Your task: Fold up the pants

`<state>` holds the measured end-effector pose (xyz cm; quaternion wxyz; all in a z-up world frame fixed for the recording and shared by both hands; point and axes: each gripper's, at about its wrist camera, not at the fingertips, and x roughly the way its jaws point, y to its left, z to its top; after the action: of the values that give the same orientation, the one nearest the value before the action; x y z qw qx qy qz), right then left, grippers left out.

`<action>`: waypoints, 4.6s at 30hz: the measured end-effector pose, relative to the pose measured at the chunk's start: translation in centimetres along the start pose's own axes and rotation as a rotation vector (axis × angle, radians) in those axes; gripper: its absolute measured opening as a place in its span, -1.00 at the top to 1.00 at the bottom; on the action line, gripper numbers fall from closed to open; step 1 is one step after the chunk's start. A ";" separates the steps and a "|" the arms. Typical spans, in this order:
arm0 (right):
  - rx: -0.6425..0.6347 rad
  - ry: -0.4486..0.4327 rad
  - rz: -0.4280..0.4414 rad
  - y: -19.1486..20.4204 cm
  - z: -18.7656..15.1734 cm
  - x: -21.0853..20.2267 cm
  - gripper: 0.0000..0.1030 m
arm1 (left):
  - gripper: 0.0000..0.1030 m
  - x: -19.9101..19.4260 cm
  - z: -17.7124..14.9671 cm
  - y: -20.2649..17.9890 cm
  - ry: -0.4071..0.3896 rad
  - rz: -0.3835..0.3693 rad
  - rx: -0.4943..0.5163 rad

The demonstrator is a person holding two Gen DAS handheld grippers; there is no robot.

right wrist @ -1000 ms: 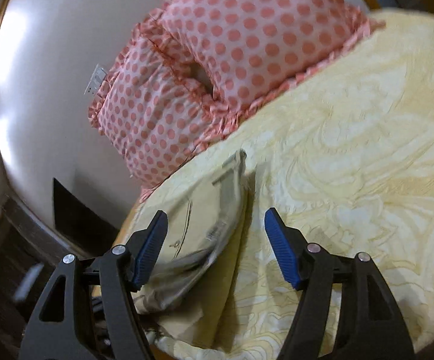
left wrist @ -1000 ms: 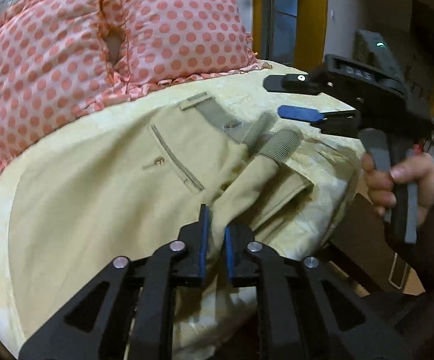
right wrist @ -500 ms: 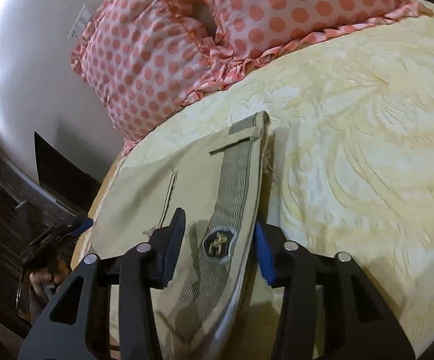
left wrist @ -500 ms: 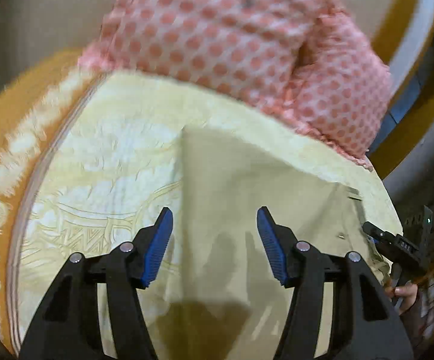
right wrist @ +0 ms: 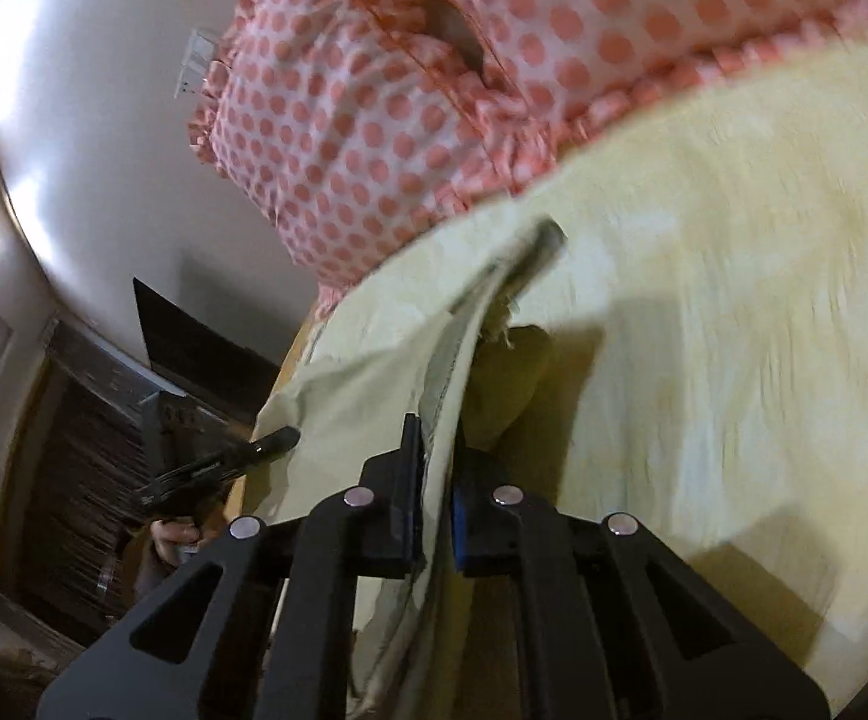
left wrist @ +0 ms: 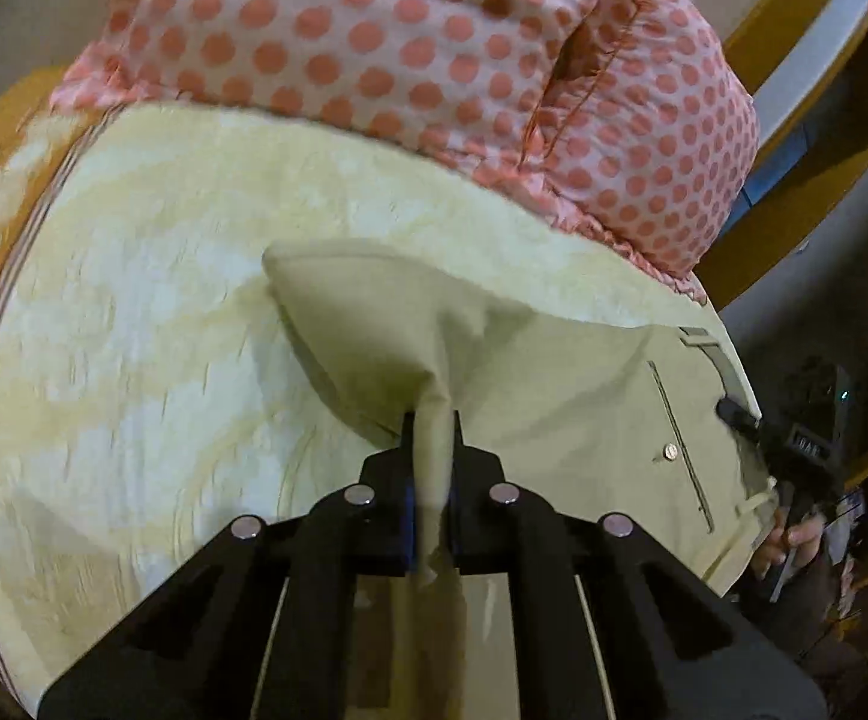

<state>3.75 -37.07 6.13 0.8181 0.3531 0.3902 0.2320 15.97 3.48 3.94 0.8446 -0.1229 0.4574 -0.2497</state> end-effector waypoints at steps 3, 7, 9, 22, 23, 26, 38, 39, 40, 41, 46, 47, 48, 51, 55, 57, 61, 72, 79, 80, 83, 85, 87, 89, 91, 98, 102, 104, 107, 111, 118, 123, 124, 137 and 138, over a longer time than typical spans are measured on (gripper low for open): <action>-0.023 -0.064 -0.031 0.1 3.8 0.9 0.83 | 0.87 1.2 3.2 -1.2 -0.049 0.042 0.039; -0.011 -0.138 -0.143 -1.6 7.6 2.6 0.82 | 0.79 4.5 7.2 -2.1 -0.114 0.167 0.095; -0.022 -0.075 -0.301 -2.7 8.3 4.4 0.77 | 0.73 6.5 8.1 -1.9 -0.082 0.257 0.087; 0.100 -0.014 -0.355 -2.9 3.3 2.5 -0.26 | 0.01 6.0 2.9 -4.2 0.012 0.136 0.034; 0.137 -0.049 -0.344 -3.6 3.0 1.8 -0.21 | 0.14 6.5 2.6 -3.6 0.009 0.150 0.015; 0.141 -0.168 -0.457 -2.7 1.1 -2.1 -0.23 | -0.12 4.5 1.2 -4.4 -0.027 0.189 0.013; -0.310 -0.115 -0.480 5.5 -12.6 0.2 -0.70 | -0.88 -2.4 -13.7 -9.5 -0.224 0.442 0.202; -0.349 -0.130 -0.520 6.2 -12.9 0.7 -0.70 | -0.90 -2.4 -14.1 -9.4 -0.219 0.447 0.202; -0.369 -0.131 -0.542 6.4 -13.0 1.2 -0.70 | -0.95 -2.1 -14.6 -9.3 -0.208 0.455 0.197; -0.378 -0.124 -0.561 6.4 -12.9 1.9 -0.70 | -0.96 -1.9 -14.9 -9.0 -0.195 0.460 0.191; -0.471 -0.123 -0.671 7.0 -14.6 3.7 -0.97 | -0.97 -1.5 -15.6 -8.6 -0.208 0.473 0.179; -0.476 -0.142 -0.692 7.1 -15.0 3.7 -0.97 | -0.97 -1.5 -15.6 -8.5 -0.211 0.473 0.179; -0.449 -0.162 -0.687 6.9 -15.1 3.6 -0.97 | -0.97 -1.6 -15.7 -8.5 -0.216 0.472 0.180; -0.447 -0.175 -0.702 6.9 -15.3 3.7 -0.97 | -0.97 -1.6 -15.9 -8.6 -0.227 0.472 0.186; -0.445 -0.188 -0.710 6.9 -15.4 3.7 -0.97 | -0.97 -1.6 -15.9 -8.7 -0.232 0.472 0.187; -0.446 -0.193 -0.712 6.9 -15.6 3.7 -0.97 | -0.97 -1.6 -15.9 -8.7 -0.234 0.472 0.188; -0.448 -0.192 -0.709 6.8 -15.4 3.6 -0.97 | -0.96 -1.5 -15.9 -8.7 -0.234 0.472 0.188; -0.452 -0.198 -0.706 6.8 -15.5 3.5 -0.97 | -0.97 -1.5 -15.8 -8.5 -0.232 0.473 0.186; -0.453 -0.202 -0.707 6.8 -15.6 3.5 -0.97 | -0.97 -1.5 -15.8 -8.6 -0.232 0.474 0.186; -0.453 -0.203 -0.708 6.8 -15.6 3.5 -0.97 | -0.97 -1.5 -15.8 -8.6 -0.232 0.473 0.186; -0.453 -0.204 -0.708 6.9 -15.6 3.5 -0.97 | -0.97 -1.5 -15.8 -8.6 -0.232 0.473 0.186; -0.453 -0.204 -0.708 6.9 -15.6 3.5 -0.97 | -0.97 -1.5 -15.8 -8.6 -0.232 0.473 0.186; -0.453 -0.204 -0.708 6.9 -15.6 3.5 -0.97 | -0.97 -1.5 -15.8 -8.5 -0.232 0.473 0.186; -0.453 -0.204 -0.708 6.8 -15.6 3.5 -0.97 | -0.97 -1.5 -15.8 -8.5 -0.232 0.472 0.187; -0.453 -0.204 -0.708 6.8 -15.6 3.5 -0.97 | -0.97 -1.5 -15.8 -8.5 -0.232 0.472 0.187; -0.453 -0.204 -0.708 6.8 -15.6 3.5 -0.97 | -0.97 -1.5 -15.8 -8.5 -0.231 0.472 0.187; -0.453 -0.205 -0.708 6.8 -15.6 3.5 -0.97 | -0.97 -1.5 -15.8 -8.6 -0.233 0.473 0.186; -0.453 -0.205 -0.708 6.8 -15.6 3.5 -0.97 | -0.97 -1.5 -15.8 -8.6 -0.232 0.473 0.185; -0.453 -0.205 -0.708 6.9 -15.6 3.5 -0.97 | -0.97 -1.5 -15.8 -8.5 -0.232 0.473 0.186; -0.453 -0.206 -0.708 6.9 -15.6 3.6 -0.97 | -0.97 -1.5 -15.8 -8.5 -0.232 0.473 0.186; -0.452 -0.207 -0.709 6.9 -15.6 3.6 -0.97 | -0.97 -1.5 -15.8 -8.5 -0.232 0.473 0.186; -0.452 -0.207 -0.709 6.9 -15.6 3.6 -0.97 | -0.97 -1.5 -15.8 -8.5 -0.233 0.473 0.186; -0.452 -0.207 -0.709 6.9 -15.6 3.6 -0.97 | -0.97 -1.5 -15.8 -8.5 -0.233 0.473 0.186; -0.452 -0.208 -0.710 6.9 -15.6 3.6 -0.97 | -0.97 -1.4 -15.8 -8.5 -0.233 0.473 0.186; -0.452 -0.208 -0.710 6.9 -15.6 3.7 -0.97 | -0.97 -1.4 -15.8 -8.5 -0.233 0.473 0.186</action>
<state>-7.30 -24.08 2.67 0.9389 0.0306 0.3422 -0.0212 -0.51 -2.61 -0.07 0.9340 0.0373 0.3483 -0.0707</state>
